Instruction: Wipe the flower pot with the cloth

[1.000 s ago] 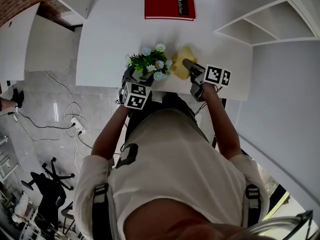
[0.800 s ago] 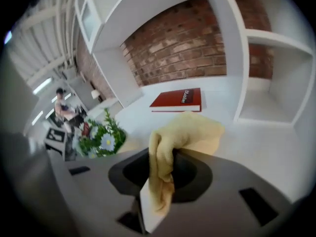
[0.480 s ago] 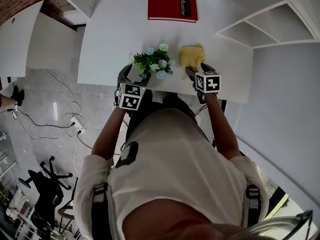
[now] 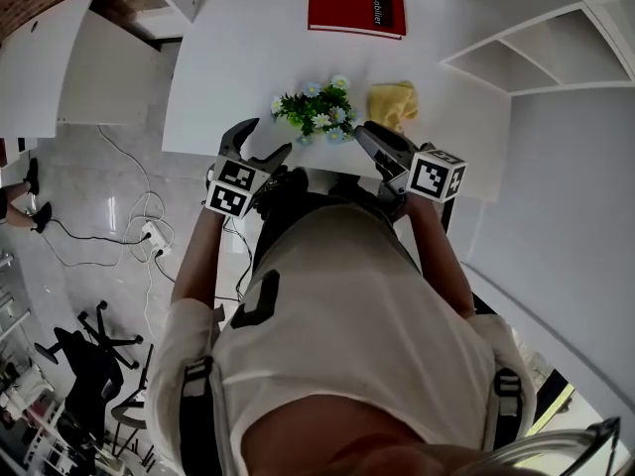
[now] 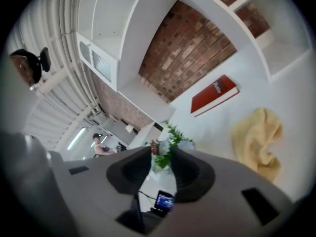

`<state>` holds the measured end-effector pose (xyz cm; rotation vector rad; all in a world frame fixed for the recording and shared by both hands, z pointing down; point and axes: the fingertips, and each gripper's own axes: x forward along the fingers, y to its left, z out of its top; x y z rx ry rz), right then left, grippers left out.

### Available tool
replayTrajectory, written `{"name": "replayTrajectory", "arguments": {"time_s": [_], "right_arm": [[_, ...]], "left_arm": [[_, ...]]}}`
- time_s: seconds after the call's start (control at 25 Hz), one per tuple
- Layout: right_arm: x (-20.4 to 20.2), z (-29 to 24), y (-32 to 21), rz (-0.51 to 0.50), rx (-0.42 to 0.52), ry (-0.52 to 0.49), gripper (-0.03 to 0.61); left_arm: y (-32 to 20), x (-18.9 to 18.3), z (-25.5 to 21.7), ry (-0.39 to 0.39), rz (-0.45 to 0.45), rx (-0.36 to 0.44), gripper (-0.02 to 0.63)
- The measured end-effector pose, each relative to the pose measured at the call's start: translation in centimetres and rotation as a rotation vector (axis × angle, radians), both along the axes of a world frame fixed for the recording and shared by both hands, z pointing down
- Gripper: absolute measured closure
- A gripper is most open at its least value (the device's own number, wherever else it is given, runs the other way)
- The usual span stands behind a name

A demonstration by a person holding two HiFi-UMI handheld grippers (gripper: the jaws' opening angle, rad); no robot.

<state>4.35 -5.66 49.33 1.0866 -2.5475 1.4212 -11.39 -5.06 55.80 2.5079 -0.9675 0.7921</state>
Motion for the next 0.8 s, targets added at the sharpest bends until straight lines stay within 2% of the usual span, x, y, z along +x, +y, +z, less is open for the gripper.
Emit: {"name": "replayTrajectory", "arguments": {"time_s": [0.04,0.08,0.16,0.2,0.24,0.52,0.6,0.8], "right_arm": [[-1.2,-0.7,0.6,-0.022,0.001,-0.033,0.486],[-2.2,-1.2,1.2,-0.042,0.004,-0.054,0.563],[-3.8,-2.1,2.2,-0.075,0.015,-0.080,0.566],[-4.3,-2.3,2.5,-0.084,0.022,-0.085,0.567],[-4.7,-2.5,2.6,-0.088,0.027,-0.086,0.568],[-6.7,-2.7,4.3,-0.132,0.004,-0.094,0.568],[-6.6,-2.5,4.9,-0.141,-0.007,-0.076,0.568],[-5.7,-2.0,6.1,-0.096,-0.039,-0.088,0.568]], "left_arm": [[0.2,0.3,-0.8,0.035,0.012,-0.002,0.275],[0.5,0.7,-1.6,0.078,0.022,-0.007,0.349],[1.2,1.2,-3.1,0.172,0.039,-0.025,0.455],[1.4,1.4,-3.7,0.219,0.041,-0.034,0.542],[1.7,1.4,-4.2,0.263,0.039,-0.043,0.592],[2.5,1.5,-6.4,0.551,0.010,-0.101,0.592],[2.4,1.7,-6.4,0.575,0.015,-0.114,0.592],[3.0,2.2,-6.1,0.529,0.049,-0.102,0.592]]}}
